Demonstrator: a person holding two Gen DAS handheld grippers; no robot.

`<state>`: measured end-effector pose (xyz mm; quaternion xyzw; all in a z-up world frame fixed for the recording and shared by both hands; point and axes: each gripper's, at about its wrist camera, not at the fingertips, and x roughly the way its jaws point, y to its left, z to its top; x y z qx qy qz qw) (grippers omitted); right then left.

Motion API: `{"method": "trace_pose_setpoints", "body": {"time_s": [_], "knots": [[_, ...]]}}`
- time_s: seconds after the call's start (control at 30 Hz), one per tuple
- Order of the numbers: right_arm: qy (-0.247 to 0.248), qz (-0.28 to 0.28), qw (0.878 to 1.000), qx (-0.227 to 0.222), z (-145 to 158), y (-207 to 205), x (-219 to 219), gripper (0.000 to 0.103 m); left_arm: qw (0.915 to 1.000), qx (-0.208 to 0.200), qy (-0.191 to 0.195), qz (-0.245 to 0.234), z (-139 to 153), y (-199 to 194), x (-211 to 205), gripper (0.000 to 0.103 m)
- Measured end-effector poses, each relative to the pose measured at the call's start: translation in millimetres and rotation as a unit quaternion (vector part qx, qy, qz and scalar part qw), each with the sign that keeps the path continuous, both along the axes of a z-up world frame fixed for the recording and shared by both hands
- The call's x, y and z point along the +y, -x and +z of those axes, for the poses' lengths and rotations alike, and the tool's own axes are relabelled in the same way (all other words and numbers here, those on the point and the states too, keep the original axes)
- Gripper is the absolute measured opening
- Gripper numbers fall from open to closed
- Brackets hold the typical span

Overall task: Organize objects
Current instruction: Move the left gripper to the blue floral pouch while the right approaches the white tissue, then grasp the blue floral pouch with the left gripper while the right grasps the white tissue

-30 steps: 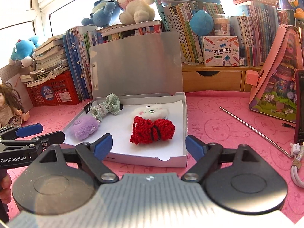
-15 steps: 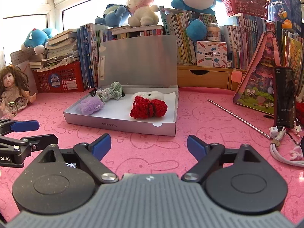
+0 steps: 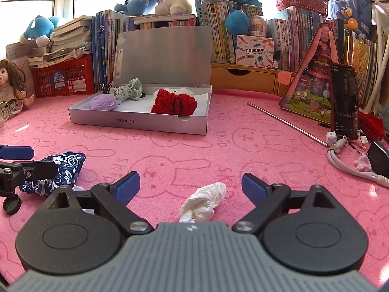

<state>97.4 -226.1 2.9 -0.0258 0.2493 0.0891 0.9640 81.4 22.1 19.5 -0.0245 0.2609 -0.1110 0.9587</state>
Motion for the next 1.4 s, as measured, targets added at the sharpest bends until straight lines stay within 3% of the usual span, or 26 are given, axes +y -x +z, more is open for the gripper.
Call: {"method": "trace_pose_setpoints", "body": {"time_s": [0.87,1.27,1.4], "knots": [[0.012,-0.032,0.999,0.043,-11.1,-12.1,-0.5,0.095,0.9996,0.026,0.007,0.012,-13.2,-7.9,-10.4,0.097],[0.014,-0.05,0.996,0.075,-12.8,-15.8,-1.6,0.094,0.9997,0.015,0.005,0.017,-9.1,-3.6,-10.4,0.096],[0.02,-0.044,0.996,0.076,-13.8,-13.2,1.5,0.094,0.9993,0.033,0.003,0.015,-13.5,-8.7,-13.3,0.096]]}}
